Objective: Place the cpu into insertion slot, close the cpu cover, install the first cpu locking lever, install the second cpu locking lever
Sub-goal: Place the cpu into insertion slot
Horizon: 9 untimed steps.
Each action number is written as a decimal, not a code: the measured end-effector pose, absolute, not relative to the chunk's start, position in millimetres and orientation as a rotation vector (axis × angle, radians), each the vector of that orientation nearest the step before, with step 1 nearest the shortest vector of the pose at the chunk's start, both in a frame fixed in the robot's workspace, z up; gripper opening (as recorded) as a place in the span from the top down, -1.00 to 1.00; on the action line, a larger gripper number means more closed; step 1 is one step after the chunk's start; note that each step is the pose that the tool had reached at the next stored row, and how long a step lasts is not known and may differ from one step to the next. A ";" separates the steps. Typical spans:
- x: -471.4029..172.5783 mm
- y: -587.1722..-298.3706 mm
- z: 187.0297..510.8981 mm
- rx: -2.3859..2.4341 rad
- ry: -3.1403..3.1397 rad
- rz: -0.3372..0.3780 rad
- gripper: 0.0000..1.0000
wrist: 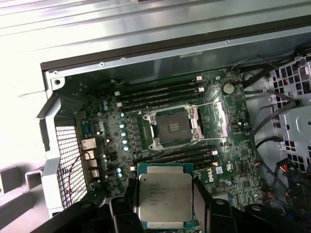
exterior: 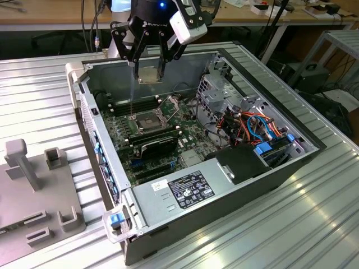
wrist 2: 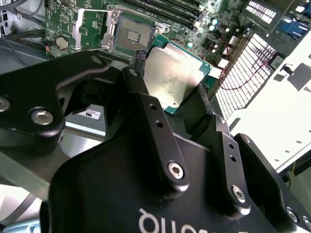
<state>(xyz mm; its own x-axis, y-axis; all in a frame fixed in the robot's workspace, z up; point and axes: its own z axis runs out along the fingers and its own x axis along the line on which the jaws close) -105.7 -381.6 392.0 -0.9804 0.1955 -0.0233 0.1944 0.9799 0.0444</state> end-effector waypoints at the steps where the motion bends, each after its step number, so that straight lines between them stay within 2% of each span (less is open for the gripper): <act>1: -105.7 -381.6 392.0 0.305 3.098 0.065 -0.09; 9: -104.3 -373.7 390.4 0.361 3.092 0.064 -0.09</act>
